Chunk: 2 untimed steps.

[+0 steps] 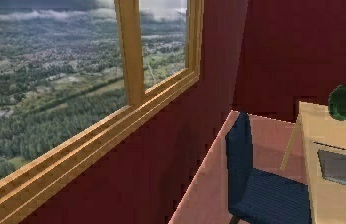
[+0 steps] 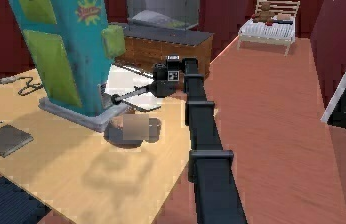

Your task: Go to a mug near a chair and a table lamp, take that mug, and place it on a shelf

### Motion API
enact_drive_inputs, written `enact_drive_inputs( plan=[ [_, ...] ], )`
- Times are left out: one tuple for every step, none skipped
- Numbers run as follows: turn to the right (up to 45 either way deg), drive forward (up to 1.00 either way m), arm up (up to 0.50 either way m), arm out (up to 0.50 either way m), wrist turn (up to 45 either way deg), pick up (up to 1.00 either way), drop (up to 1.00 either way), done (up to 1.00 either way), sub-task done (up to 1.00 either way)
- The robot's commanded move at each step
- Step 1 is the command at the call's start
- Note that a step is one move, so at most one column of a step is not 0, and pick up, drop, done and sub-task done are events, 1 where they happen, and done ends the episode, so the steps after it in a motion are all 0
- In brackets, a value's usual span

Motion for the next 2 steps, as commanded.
enact_drive_inputs(
  plan=[
    [0.0, 0.00, 0.00, 0.00, 24.0, 0.00, 0.00, 0.00, 0.00],
    [0.0, 0.00, 0.00, 0.04, 0.0, 0.00, 0.00, 0.00, 0.00]
  ],
)
